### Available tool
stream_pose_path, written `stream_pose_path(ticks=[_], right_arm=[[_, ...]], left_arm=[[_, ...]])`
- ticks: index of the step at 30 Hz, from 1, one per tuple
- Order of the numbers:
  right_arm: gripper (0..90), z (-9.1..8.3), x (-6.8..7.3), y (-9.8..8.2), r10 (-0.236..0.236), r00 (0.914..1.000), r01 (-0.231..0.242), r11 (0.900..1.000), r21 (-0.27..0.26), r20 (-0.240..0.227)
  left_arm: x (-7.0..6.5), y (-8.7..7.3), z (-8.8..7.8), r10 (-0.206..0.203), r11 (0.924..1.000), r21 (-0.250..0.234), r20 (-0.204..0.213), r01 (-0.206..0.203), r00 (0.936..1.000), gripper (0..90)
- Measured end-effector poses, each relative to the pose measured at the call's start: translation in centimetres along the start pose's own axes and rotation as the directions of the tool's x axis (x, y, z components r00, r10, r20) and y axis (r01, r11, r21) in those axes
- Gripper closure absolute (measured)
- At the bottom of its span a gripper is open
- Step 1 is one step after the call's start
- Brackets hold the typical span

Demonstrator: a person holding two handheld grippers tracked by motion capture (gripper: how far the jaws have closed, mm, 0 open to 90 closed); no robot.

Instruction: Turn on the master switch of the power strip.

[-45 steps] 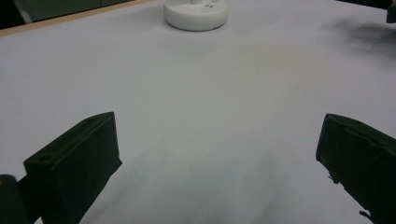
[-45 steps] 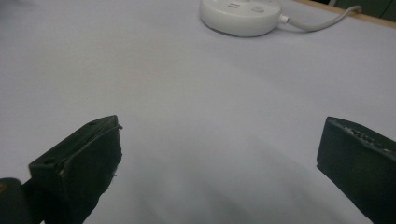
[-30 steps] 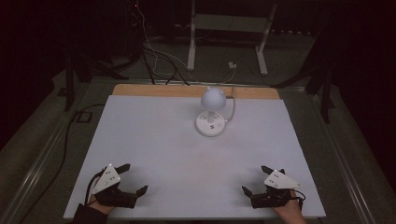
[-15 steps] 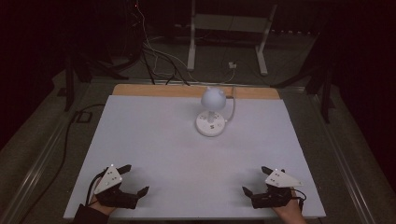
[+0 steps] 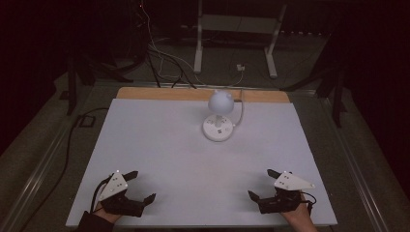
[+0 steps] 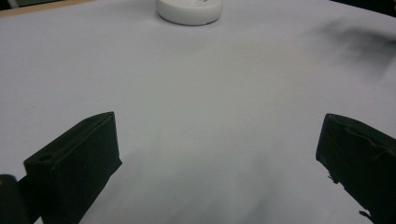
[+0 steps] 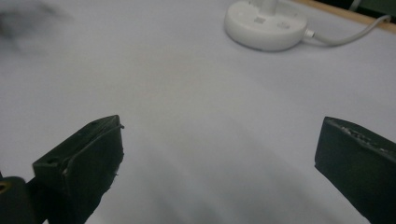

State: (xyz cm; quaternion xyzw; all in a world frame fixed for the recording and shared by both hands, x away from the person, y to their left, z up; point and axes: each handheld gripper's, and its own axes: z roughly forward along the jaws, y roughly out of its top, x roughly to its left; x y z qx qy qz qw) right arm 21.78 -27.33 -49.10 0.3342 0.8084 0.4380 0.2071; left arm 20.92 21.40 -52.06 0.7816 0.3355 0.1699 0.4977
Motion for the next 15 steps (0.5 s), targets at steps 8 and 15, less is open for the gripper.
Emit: stream_pose_path(ticks=[8, 15], right_arm=[[0.0, -0.6, -0.7, 1.5, 0.003, 1.0000, -0.003, 1.000, -0.025, 0.005], [0.0, -0.5, -1.2, 2.5, 0.000, 1.0000, 0.000, 0.999, -0.038, 0.006]], left_arm=[[0.0, 0.0, 0.0, 0.001, 1.0000, 0.000, -0.001, -0.001, 1.0000, 0.1], [0.0, 0.0, 0.0, 0.000, 1.0000, 0.001, 0.002, 0.000, 1.0000, 0.1]])
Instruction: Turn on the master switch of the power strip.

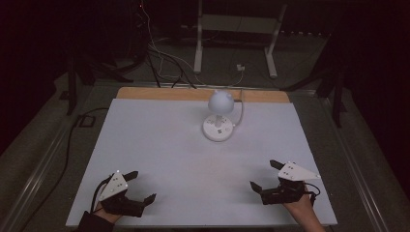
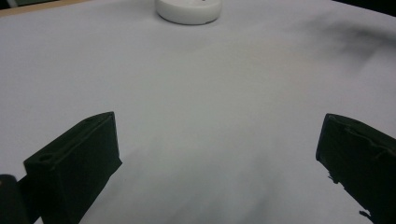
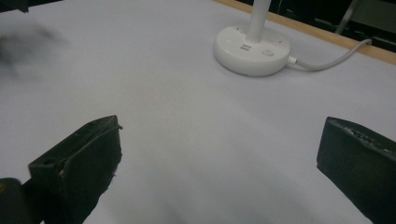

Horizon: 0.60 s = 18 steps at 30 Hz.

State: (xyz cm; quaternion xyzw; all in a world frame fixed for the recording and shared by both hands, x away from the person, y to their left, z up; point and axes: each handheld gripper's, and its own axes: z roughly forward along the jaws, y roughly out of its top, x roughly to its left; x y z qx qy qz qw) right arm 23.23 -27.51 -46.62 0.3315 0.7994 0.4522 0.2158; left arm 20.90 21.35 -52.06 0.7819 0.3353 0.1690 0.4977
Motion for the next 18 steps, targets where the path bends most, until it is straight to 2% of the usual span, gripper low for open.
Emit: stream_pose_path(ticks=[18], right_arm=[[0.0, 1.4, -0.7, 2.9, -0.015, 0.9999, 0.015, 1.000, -0.009, -0.002]], left_arm=[[-0.1, 0.0, -0.1, 0.006, 0.9999, -0.009, 0.013, -0.006, 0.9999, 0.1]])
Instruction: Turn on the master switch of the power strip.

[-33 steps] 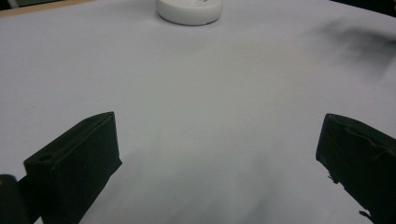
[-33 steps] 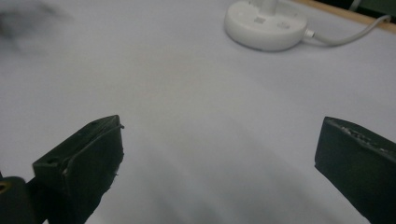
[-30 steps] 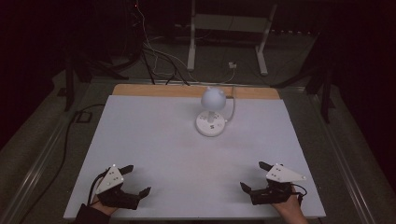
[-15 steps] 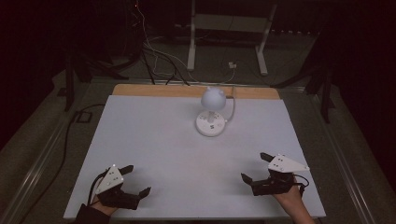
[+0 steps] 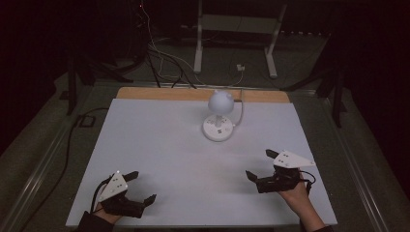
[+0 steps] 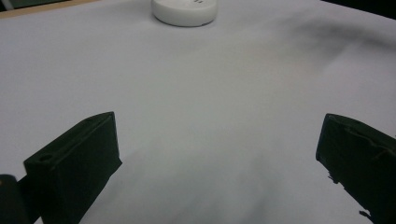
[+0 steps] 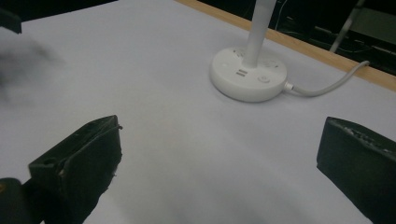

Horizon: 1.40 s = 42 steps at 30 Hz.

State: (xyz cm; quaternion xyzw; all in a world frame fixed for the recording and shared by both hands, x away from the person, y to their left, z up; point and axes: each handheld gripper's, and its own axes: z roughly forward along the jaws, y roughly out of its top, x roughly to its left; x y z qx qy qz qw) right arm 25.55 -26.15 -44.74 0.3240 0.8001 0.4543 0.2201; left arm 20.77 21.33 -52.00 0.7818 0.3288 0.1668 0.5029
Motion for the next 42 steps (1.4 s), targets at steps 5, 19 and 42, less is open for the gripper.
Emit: stream_pose_path(ticks=[5, 19, 42], right_arm=[[0.0, 0.6, -0.1, 0.8, 0.004, 1.0000, -0.004, 1.000, -0.006, 0.003], [0.0, 2.4, -0.3, 3.3, -0.020, 0.9998, 0.020, 1.000, -0.006, -0.002], [0.0, 5.5, -0.4, 5.1, -0.019, 0.9998, 0.019, 1.000, 0.002, -0.006]], left_arm=[[0.0, 0.0, 0.0, 0.000, 1.0000, 0.003, 0.003, 0.000, 1.0000, 0.1], [0.0, 0.0, 0.0, 0.001, 1.0000, 0.000, 0.007, -0.001, 1.0000, 0.1], [0.1, 0.0, -0.1, 0.002, 1.0000, 0.002, 0.007, -0.002, 1.0000, 0.1]])
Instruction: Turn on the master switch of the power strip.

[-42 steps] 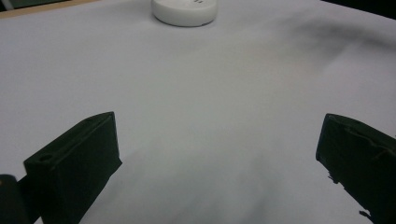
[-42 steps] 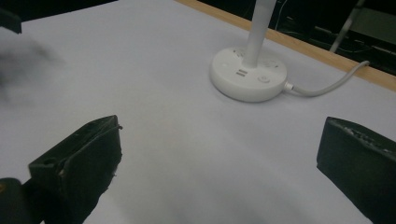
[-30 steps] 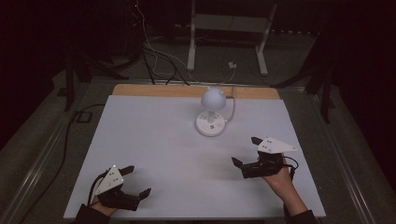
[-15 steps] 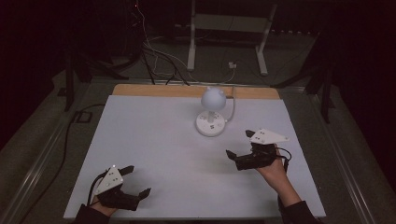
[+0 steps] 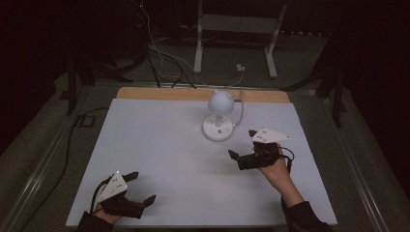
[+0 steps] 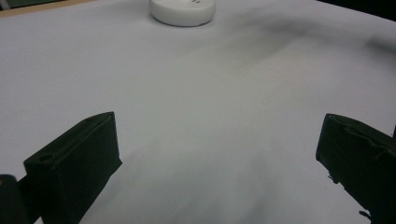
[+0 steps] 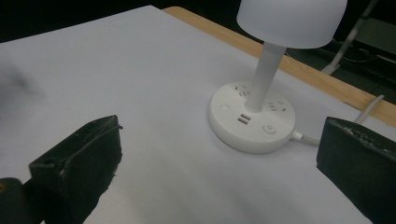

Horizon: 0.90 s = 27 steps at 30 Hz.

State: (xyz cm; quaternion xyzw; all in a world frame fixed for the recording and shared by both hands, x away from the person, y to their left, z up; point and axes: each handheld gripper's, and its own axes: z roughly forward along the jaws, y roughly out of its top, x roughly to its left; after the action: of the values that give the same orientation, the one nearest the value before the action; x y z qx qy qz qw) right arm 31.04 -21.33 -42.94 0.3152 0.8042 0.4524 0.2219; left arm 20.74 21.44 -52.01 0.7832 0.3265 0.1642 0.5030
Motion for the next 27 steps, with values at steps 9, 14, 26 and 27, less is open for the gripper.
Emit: stream_pose_path(ticks=[9, 14, 26, 27], right_arm=[[0.0, 1.4, -0.1, 0.3, 0.001, 1.0000, -0.001, 1.000, 0.011, 0.006], [0.0, 2.4, -0.4, 0.6, 0.002, 0.9999, -0.002, 1.000, 0.017, 0.017], [0.0, 4.5, -1.3, 0.8, -0.006, 0.9996, 0.004, 0.999, 0.052, 0.029], [0.0, 4.5, -1.3, 0.8, -0.006, 0.9996, 0.004, 0.999, 0.052, 0.029]], left_arm=[[0.0, 0.0, 0.0, -0.007, 1.0000, -0.002, 0.001, 0.007, 1.0000, 0.1], [0.0, 0.0, -0.1, -0.009, 1.0000, -0.005, 0.002, 0.009, 1.0000, 0.1], [0.0, 0.0, -0.1, -0.007, 1.0000, -0.004, 0.005, 0.007, 1.0000, 0.1], [0.0, 0.0, -0.1, -0.008, 1.0000, -0.005, 0.006, 0.008, 1.0000, 0.1]])
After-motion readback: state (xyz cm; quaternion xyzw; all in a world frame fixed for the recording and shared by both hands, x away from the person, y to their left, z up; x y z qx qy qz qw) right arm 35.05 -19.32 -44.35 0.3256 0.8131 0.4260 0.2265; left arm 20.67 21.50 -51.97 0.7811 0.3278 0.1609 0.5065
